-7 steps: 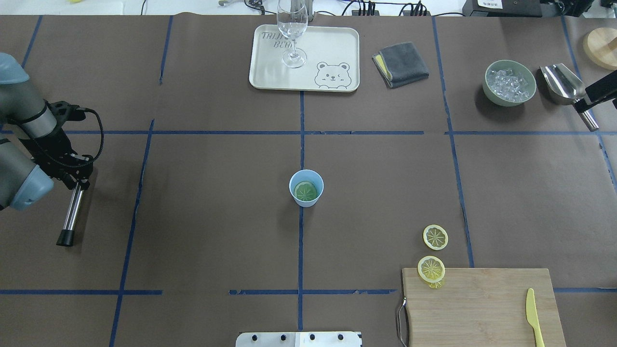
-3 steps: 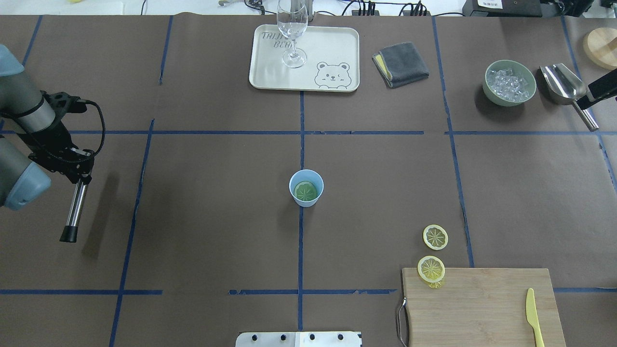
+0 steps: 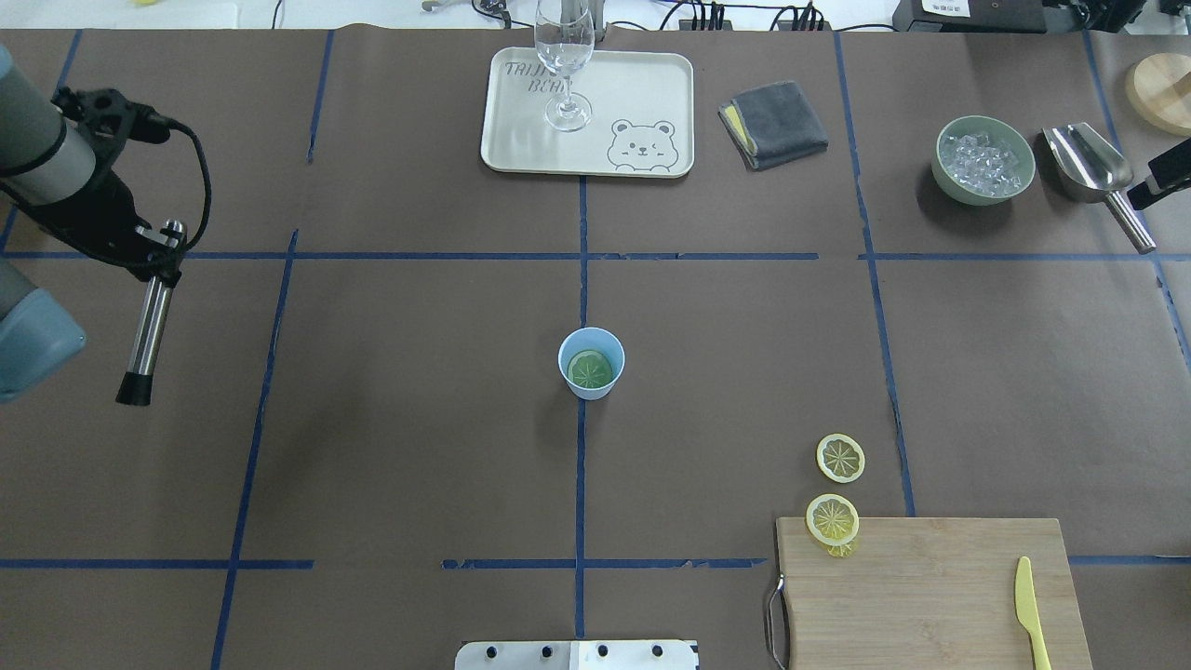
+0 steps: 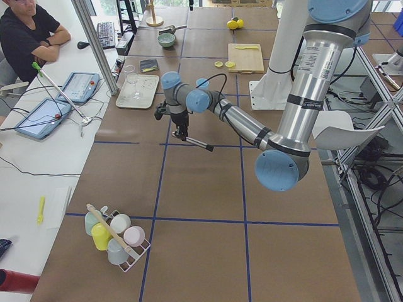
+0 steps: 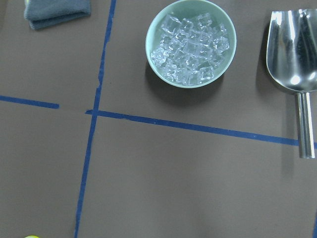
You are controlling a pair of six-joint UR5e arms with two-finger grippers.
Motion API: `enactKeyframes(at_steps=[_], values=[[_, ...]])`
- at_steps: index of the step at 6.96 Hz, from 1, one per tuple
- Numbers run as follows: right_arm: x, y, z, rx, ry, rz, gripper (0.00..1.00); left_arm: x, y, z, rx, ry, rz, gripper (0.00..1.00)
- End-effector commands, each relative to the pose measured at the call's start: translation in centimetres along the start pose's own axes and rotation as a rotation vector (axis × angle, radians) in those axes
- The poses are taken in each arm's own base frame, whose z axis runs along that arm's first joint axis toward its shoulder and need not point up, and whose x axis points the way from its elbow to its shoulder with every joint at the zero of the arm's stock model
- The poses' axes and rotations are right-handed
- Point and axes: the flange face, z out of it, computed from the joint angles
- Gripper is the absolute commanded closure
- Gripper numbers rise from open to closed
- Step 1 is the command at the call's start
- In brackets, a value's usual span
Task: Squeeze lemon into cup
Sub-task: 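Lift the steel muddler upright with the left gripper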
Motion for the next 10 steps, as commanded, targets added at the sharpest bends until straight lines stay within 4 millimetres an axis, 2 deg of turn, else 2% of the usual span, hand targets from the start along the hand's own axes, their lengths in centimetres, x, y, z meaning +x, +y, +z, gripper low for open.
enactKeyframes(at_steps=[1, 2, 3, 4, 5, 6, 7, 8, 9, 10], values=[[3.5, -0.1, 1.4, -0.005, 0.140, 0.038, 0.00, 3.8, -2.0, -9.0, 0.260, -0.084, 0.057, 1.00], [6.0, 0.5, 3.4, -0.053, 0.148, 0.019, 0.00, 6.4, -3.1, -11.8, 0.350, -0.055, -0.027, 1.00], [9.4, 1.3, 3.3, -0.067, 0.153, -0.003, 0.00, 9.3, -2.6, -13.3, 0.423, 0.007, -0.065, 1.00], [13.2, 3.3, 3.0, -0.082, 0.150, -0.029, 0.00, 11.9, -0.9, -15.2, 0.510, 0.051, -0.020, 1.00], [15.3, 4.3, 2.2, -0.072, 0.143, -0.007, 0.00, 13.4, 0.6, -17.5, 0.608, 0.095, 0.013, 1.00], [17.2, 6.9, 3.0, -0.092, 0.098, -0.008, 0.00, 14.6, 1.7, -19.5, 0.691, 0.186, 0.023, 1.00], [18.7, 7.6, 2.7, -0.089, 0.094, -0.004, 0.00, 15.9, 3.0, -20.9, 0.767, 0.269, 0.045, 1.00], [20.2, 8.6, 2.8, -0.094, 0.087, 0.010, 0.00, 17.3, 3.7, -21.4, 0.852, 0.338, 0.061, 1.00], [21.5, 9.5, 2.9, -0.095, 0.078, 0.027, 0.00, 18.5, 4.8, -20.1, 0.912, 0.393, 0.058, 1.00], [22.1, 10.2, 2.6, -0.087, 0.062, 0.039, 0.00, 20.8, 6.4, -17.5, 0.977, 0.408, 0.030, 1.00]])
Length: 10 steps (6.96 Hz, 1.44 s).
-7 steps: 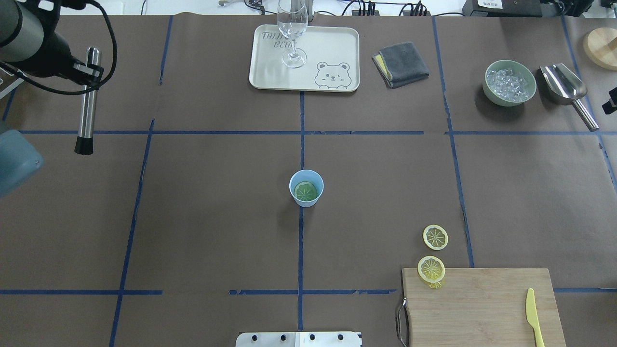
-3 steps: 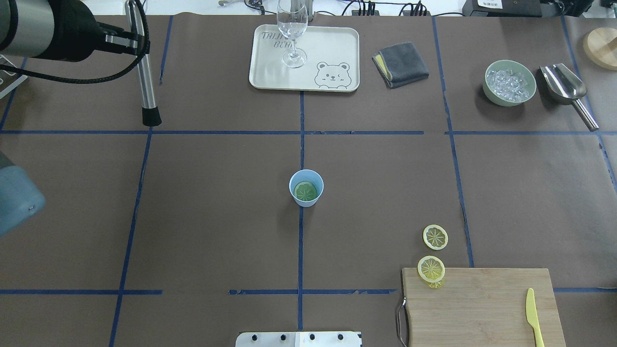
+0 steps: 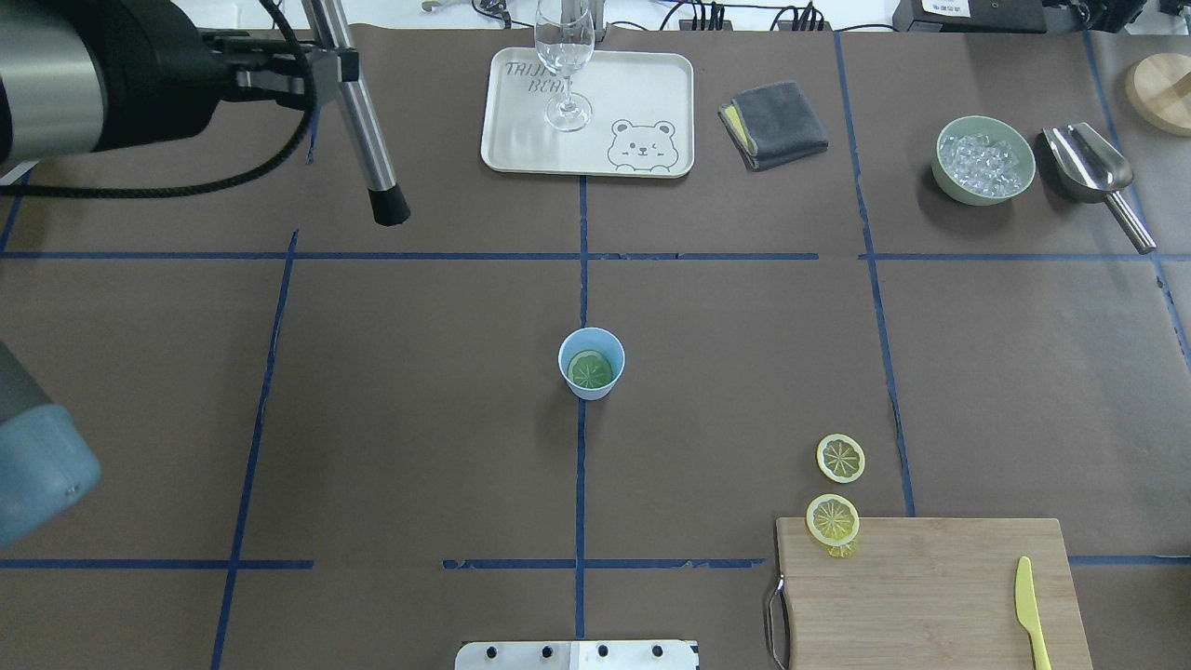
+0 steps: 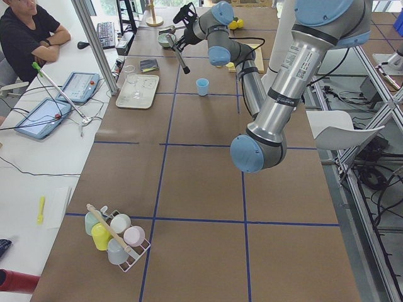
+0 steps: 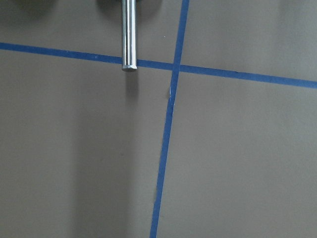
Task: Squeeze lemon into cup
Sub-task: 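Lift the steel muddler upright with the left gripper, then move the muddler with the left gripper over the blue cup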
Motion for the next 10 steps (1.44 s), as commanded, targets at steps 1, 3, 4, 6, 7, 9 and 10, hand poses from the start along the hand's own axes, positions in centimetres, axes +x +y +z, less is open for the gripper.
enactKeyframes(at_steps=[1, 3, 4, 6, 7, 9, 10], values=[[1.2, 1.1, 0.0, 0.006, -0.022, 0.019, 0.00, 3.9, 5.9, 2.1, 0.127, 0.006, -0.066, 1.00], [1.2, 1.1, 0.0, 0.007, -0.026, 0.021, 0.00, 6.1, 11.2, 5.5, 0.242, -0.002, -0.156, 1.00], [1.1, 1.2, -0.1, 0.009, -0.029, 0.020, 0.00, 7.6, 14.4, 7.8, 0.250, -0.030, -0.161, 1.00], [1.0, 1.2, 0.0, 0.009, -0.040, 0.024, 0.00, 10.0, 16.6, 11.3, 0.225, -0.018, -0.155, 1.00], [1.1, 1.5, 0.2, 0.006, -0.042, 0.027, 0.00, 10.9, 17.6, 11.2, 0.208, -0.003, -0.154, 1.00], [1.2, 1.8, 0.3, 0.003, -0.043, 0.030, 0.00, 11.9, 19.6, 11.4, 0.175, 0.005, -0.145, 1.00], [1.2, 1.9, 0.3, 0.004, -0.043, 0.029, 0.00, 12.1, 20.8, 12.1, 0.160, -0.007, -0.134, 1.00]])
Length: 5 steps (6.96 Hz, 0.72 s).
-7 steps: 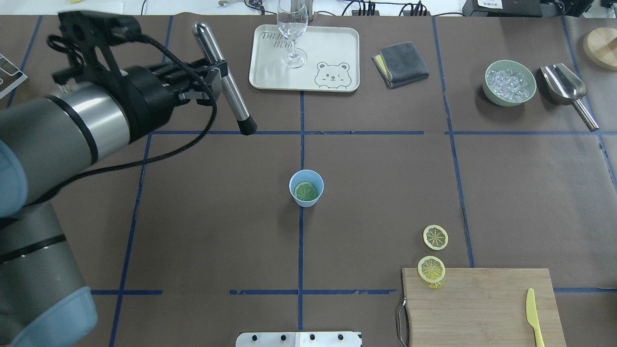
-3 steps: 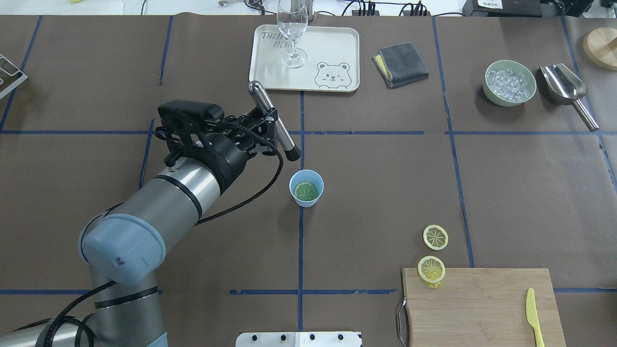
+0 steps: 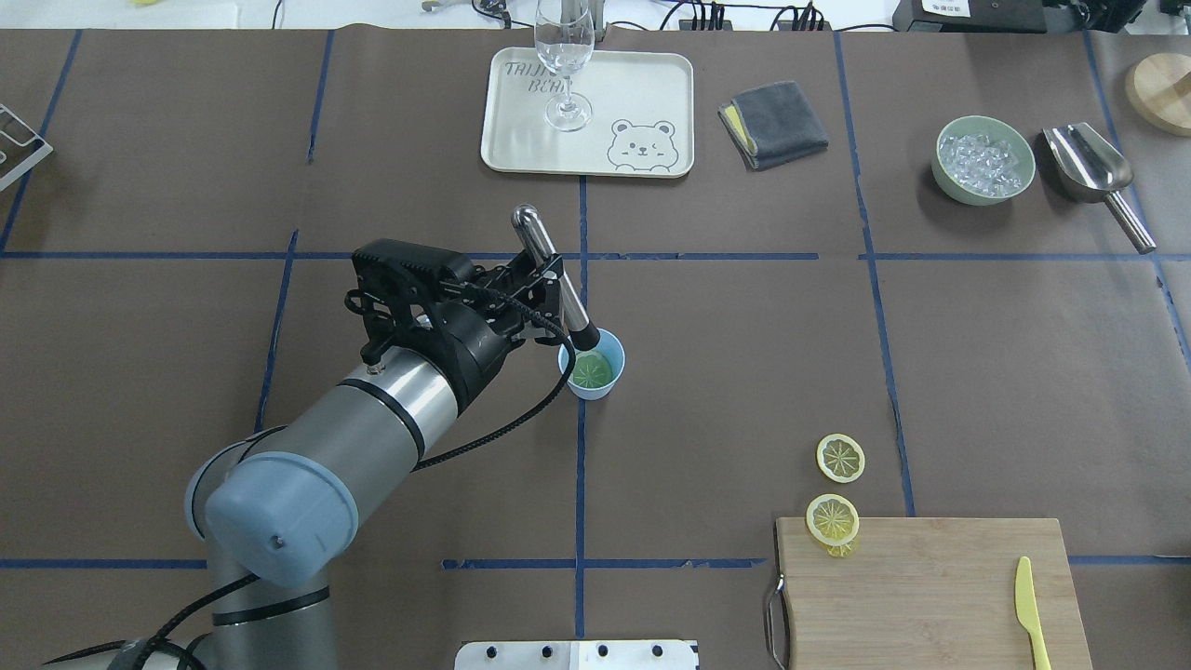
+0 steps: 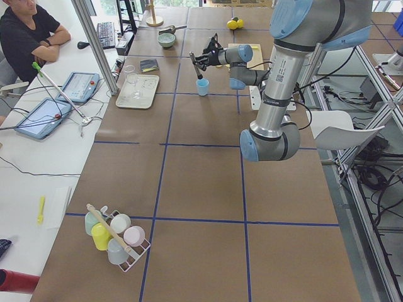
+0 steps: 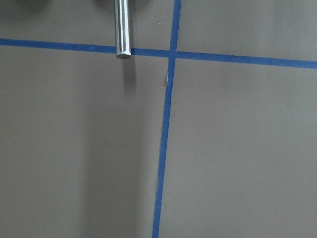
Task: Squeeze lemon into cup
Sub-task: 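Move the muddler with the left gripper over the blue cup, then press the muddler down into the cup onto the lemon slice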
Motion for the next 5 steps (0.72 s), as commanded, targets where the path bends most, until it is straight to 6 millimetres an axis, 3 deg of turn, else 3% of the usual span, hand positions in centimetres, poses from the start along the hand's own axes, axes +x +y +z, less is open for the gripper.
enactKeyframes(at_steps=[1, 3, 5], values=[[0.1, 0.4, 0.2, -0.003, -0.001, 0.003, 0.00, 0.4, 1.9, 0.9, -0.017, -0.016, 0.019, 1.00], [0.1, 0.5, 0.2, -0.003, -0.001, 0.003, 0.00, 1.1, 1.6, 1.0, -0.012, -0.007, 0.018, 1.00], [0.1, 0.5, 0.2, -0.003, -0.001, 0.005, 0.00, 0.2, 3.4, 2.3, -0.031, -0.036, 0.039, 1.00]])
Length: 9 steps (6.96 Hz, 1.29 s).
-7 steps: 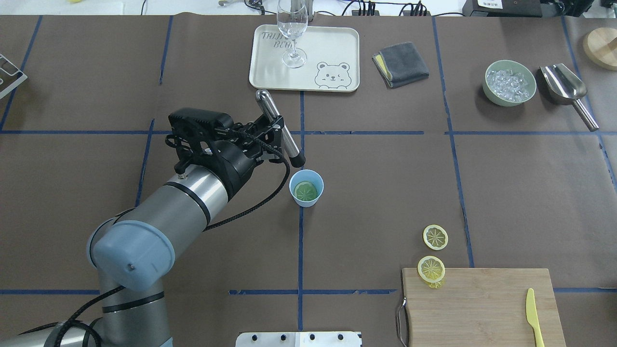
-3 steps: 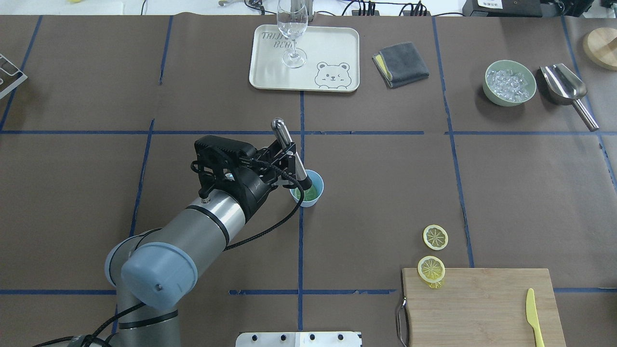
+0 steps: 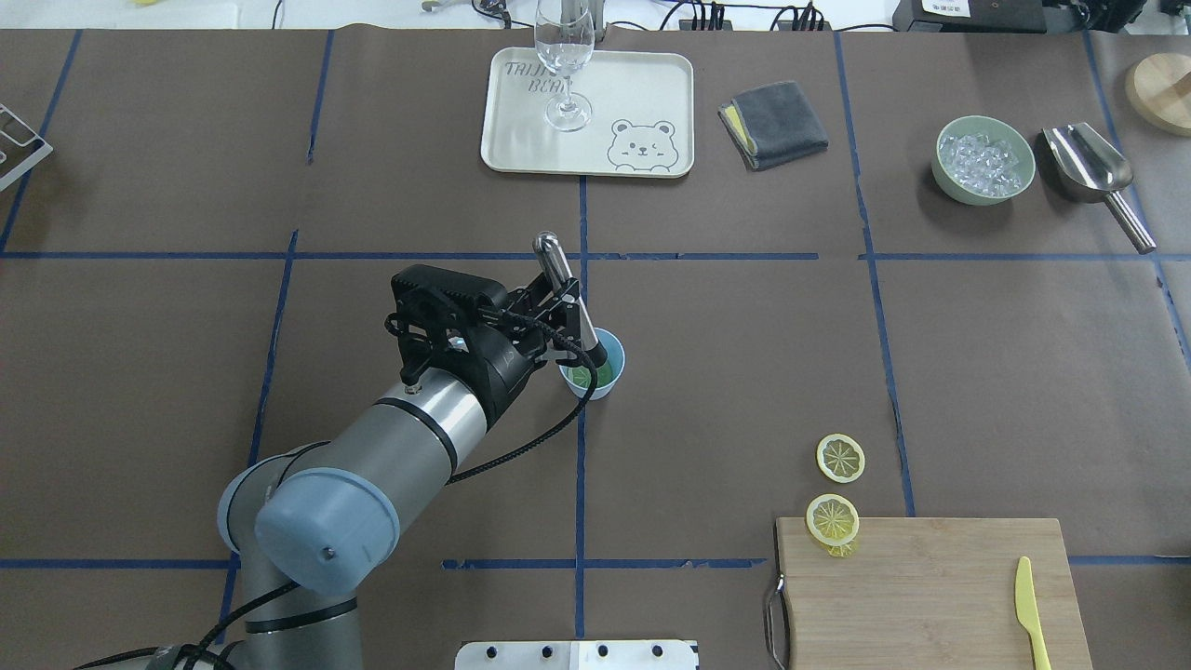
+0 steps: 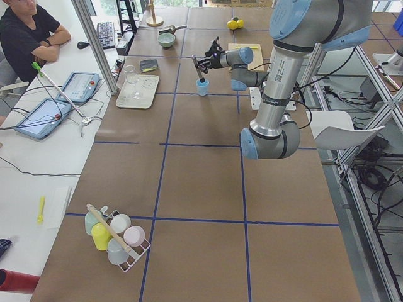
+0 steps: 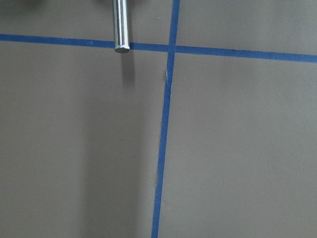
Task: Squeeze lemon into cup
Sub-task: 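Press the muddler down into the cup onto the lemon slice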
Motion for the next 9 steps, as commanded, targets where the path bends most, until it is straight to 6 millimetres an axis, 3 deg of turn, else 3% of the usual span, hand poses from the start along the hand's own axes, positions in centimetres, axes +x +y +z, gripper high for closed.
enactKeyframes(at_steps=[1, 5, 7, 9], values=[[0.0, 0.0, 0.0, 0.000, 0.000, 0.001, 0.00, -0.6, 1.5, 1.2, -0.016, -0.022, 0.012, 1.00], [-0.3, 0.0, -0.9, 0.021, -0.002, -0.002, 0.00, -1.2, 5.0, 2.9, -0.031, -0.011, 0.016, 1.00], [-0.5, 0.0, -1.3, 0.029, -0.001, -0.004, 0.00, -0.7, 4.0, 2.1, -0.022, 0.006, 0.011, 1.00], [-0.6, -0.2, -1.5, 0.033, 0.000, -0.004, 0.00, 0.4, -0.7, -0.9, 0.035, 0.064, 0.046, 1.00]])
